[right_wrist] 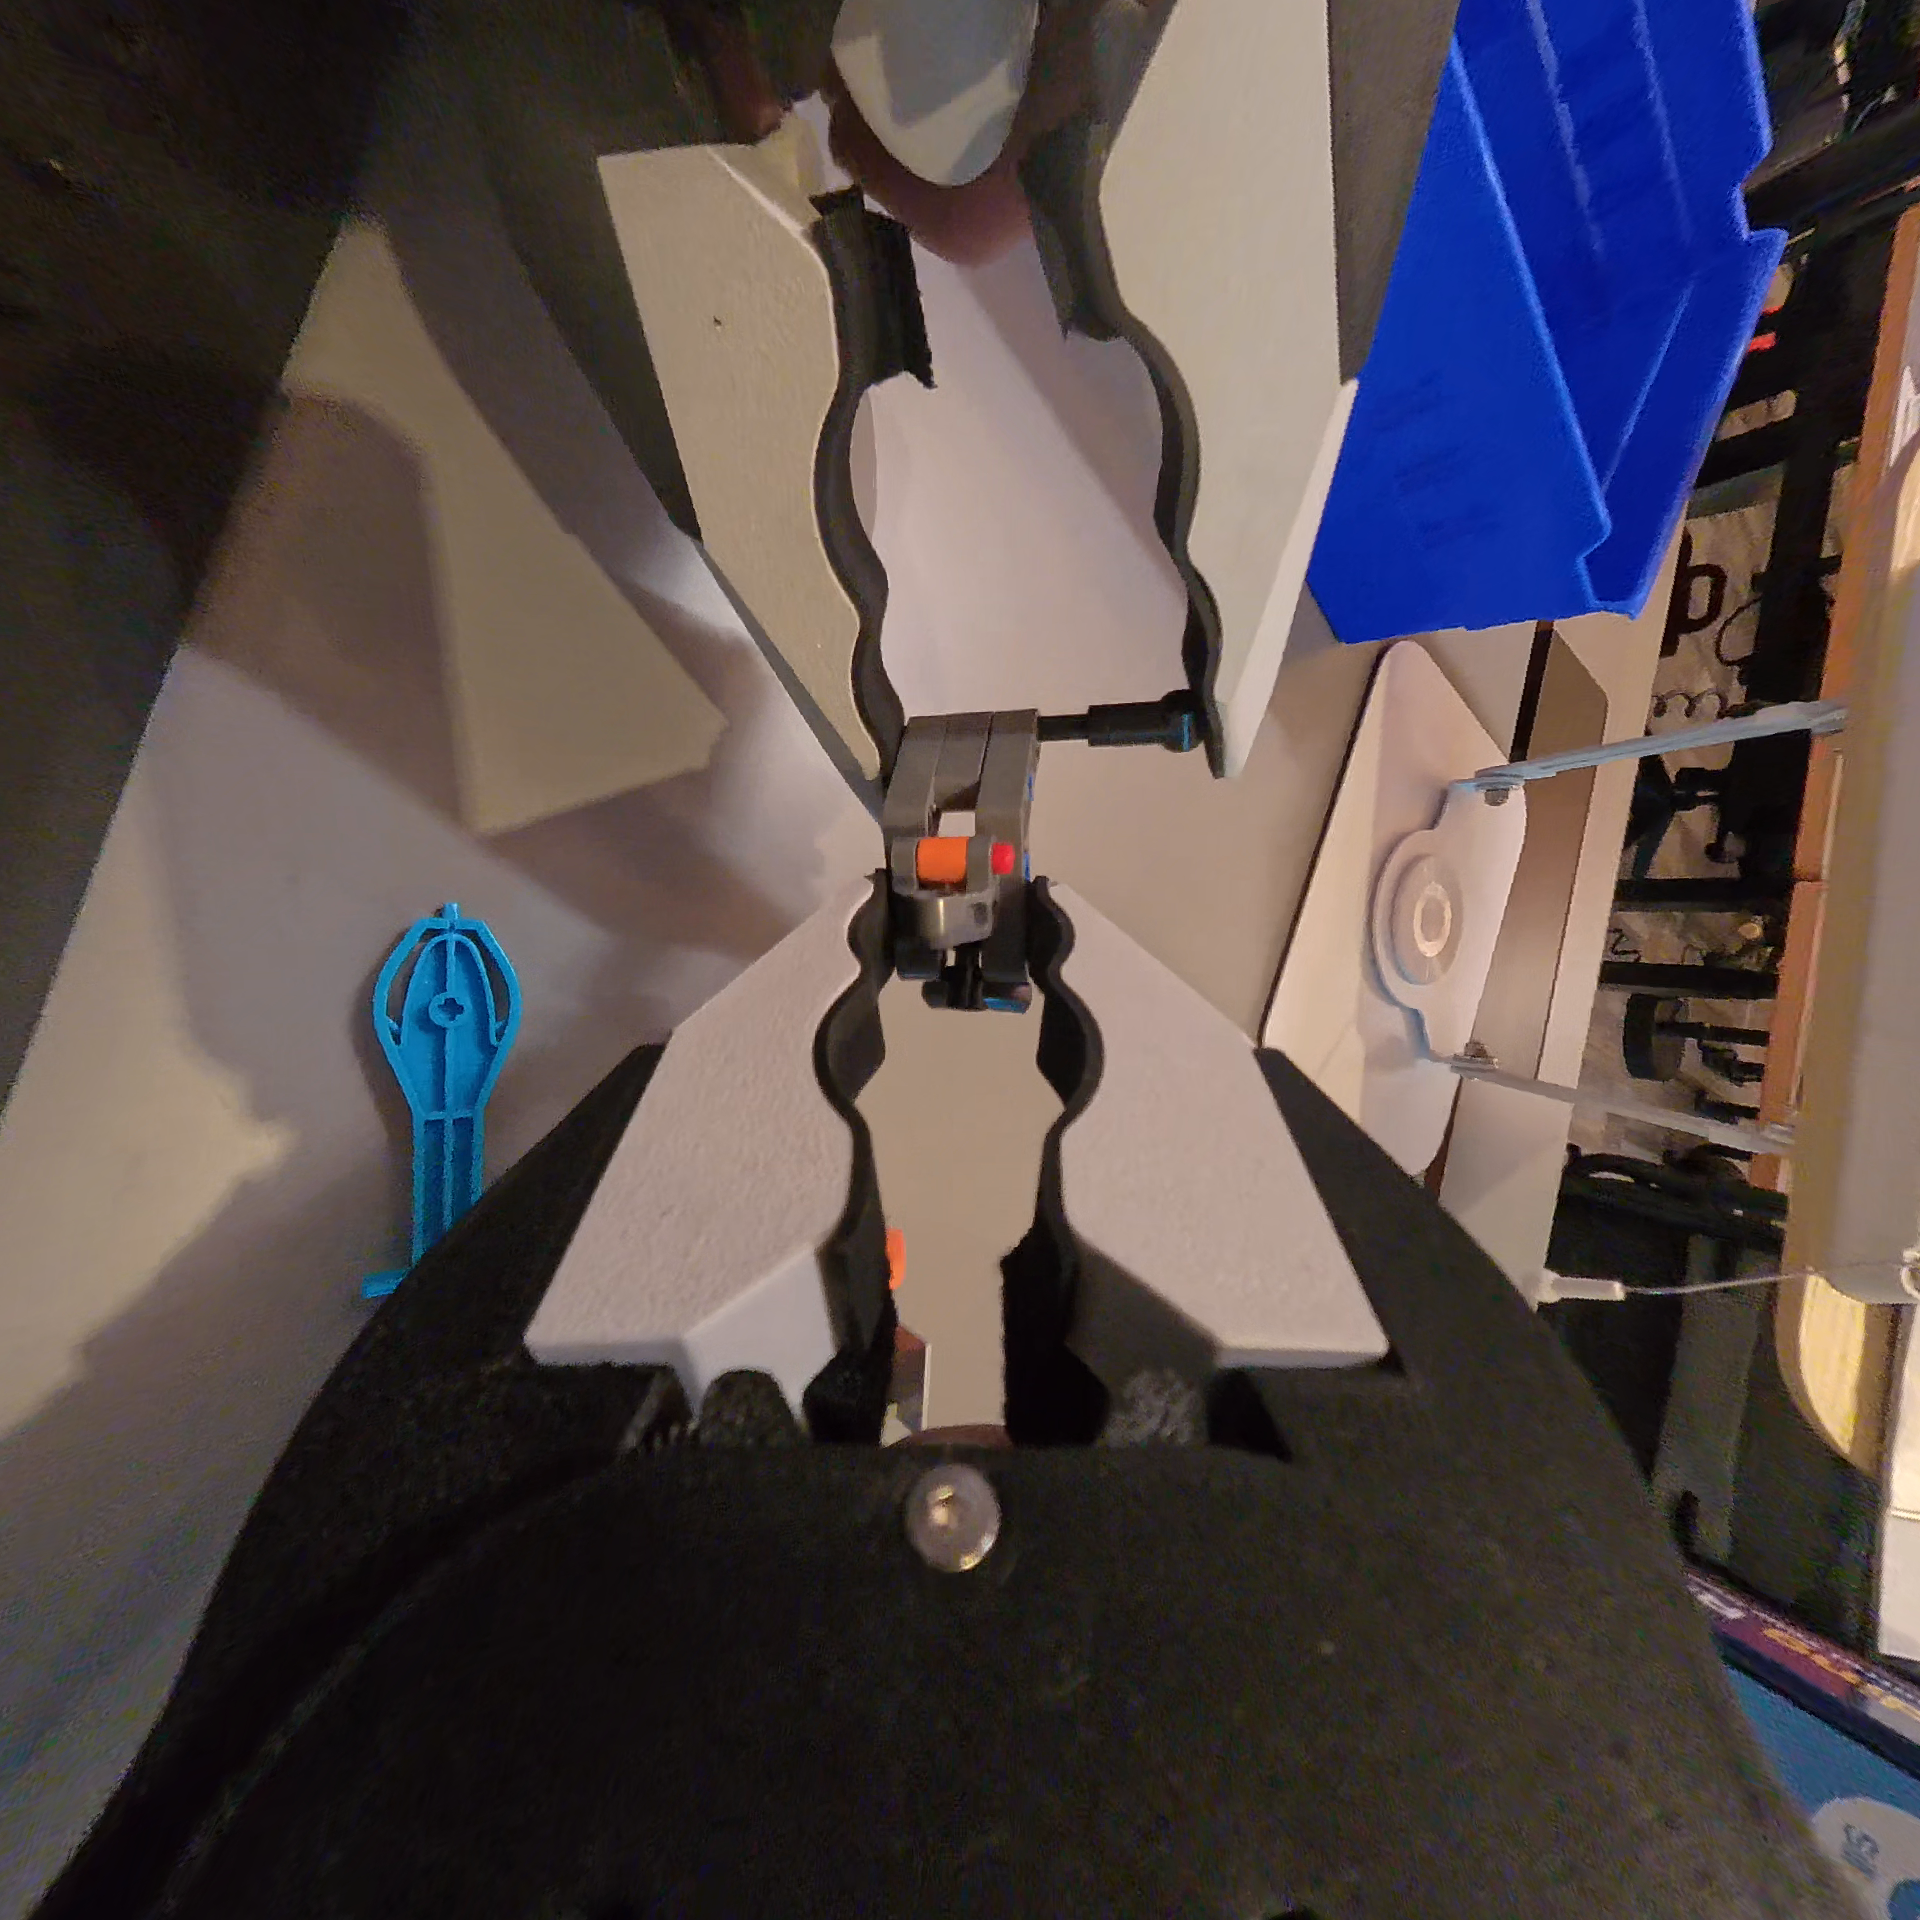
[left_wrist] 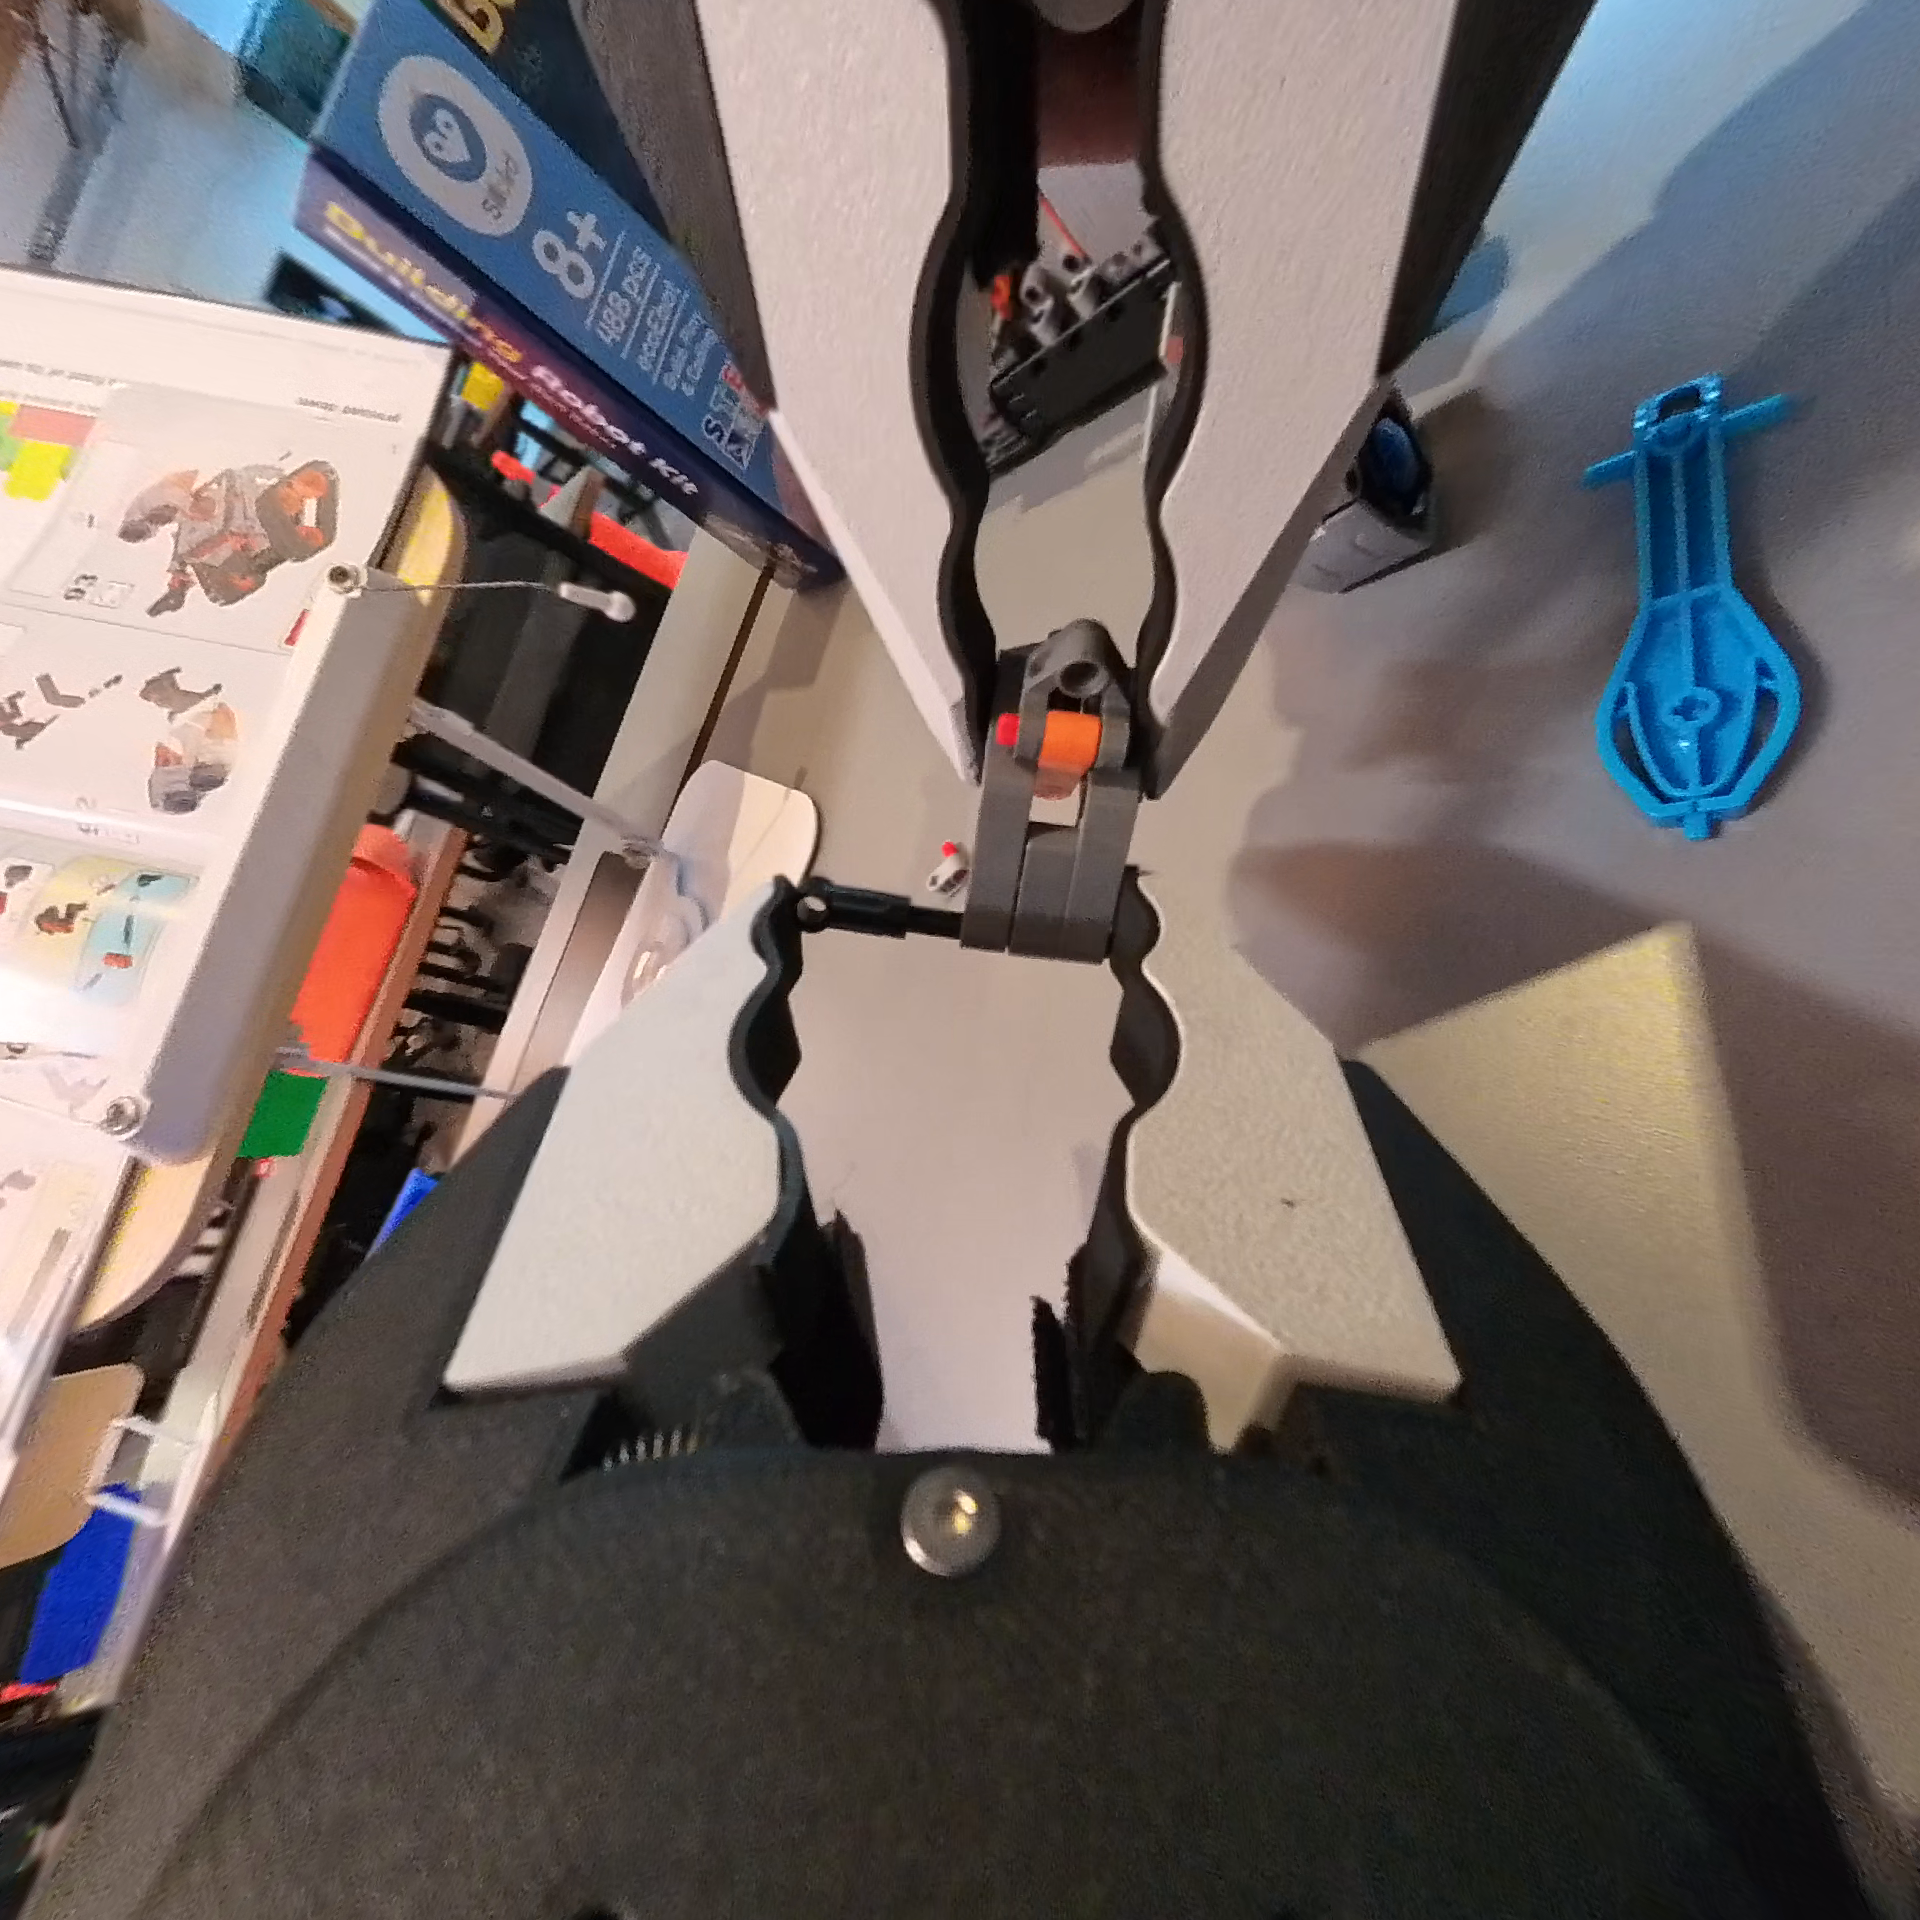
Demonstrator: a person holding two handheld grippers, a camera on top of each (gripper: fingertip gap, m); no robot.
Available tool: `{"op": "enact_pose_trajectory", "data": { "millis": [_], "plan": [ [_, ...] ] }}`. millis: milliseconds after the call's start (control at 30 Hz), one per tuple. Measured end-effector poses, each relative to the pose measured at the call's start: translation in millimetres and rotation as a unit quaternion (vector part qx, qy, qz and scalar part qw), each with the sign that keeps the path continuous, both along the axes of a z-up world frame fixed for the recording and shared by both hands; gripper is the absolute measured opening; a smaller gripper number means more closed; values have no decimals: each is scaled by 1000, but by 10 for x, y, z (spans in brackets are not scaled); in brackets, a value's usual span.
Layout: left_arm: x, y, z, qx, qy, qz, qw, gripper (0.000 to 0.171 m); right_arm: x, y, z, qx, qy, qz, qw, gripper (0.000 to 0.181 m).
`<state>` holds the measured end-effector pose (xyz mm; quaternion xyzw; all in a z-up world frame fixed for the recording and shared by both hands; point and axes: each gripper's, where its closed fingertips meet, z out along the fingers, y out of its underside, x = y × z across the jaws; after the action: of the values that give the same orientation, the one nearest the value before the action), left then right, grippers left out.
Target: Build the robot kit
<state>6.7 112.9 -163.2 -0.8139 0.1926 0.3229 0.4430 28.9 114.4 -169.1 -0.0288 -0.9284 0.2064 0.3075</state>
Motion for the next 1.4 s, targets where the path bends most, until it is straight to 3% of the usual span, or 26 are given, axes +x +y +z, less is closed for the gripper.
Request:
{"op": "enact_pose_trajectory", "data": {
  "millis": [200,500,600,700,867,933,967,1133,1300,1400],
  "plan": [
    [-35,6,-54,4,-30,12,999,60,-8,-27,2,-6,-1,-17,1000,23],
    [-58,-29,-328,-38,-14,33,999,58,-55,-24,-319,-9,-52,-42,998,24],
    [-71,-46,-404,-47,-32,39,998,58,-50,-43,-385,-5,-58,-40,997,24],
    [-66,-75,-585,-74,-105,35,991,60,-25,-63,-476,-12,-88,-39,995,24],
    [2,-45,-674,-94,-159,26,982,60,22,-129,-443,18,-56,-20,998,38],
    [49,-27,-696,-94,-192,18,977,60,13,-130,-465,34,-47,-21,998,33],
    [54,-29,-699,-97,-196,17,976,60,14,-120,-507,38,-52,-20,998,24],
    [48,-58,-721,-100,-230,16,968,60,-62,-85,-634,27,-57,-29,998,23],
    [115,-114,-729,-109,-252,-21,961,72,-29,-132,-620,-16,-88,-26,996,24],
    [119,-130,-730,-110,-250,-34,961,66,1,-140,-612,-42,-111,-15,993,23]
  ]
}}
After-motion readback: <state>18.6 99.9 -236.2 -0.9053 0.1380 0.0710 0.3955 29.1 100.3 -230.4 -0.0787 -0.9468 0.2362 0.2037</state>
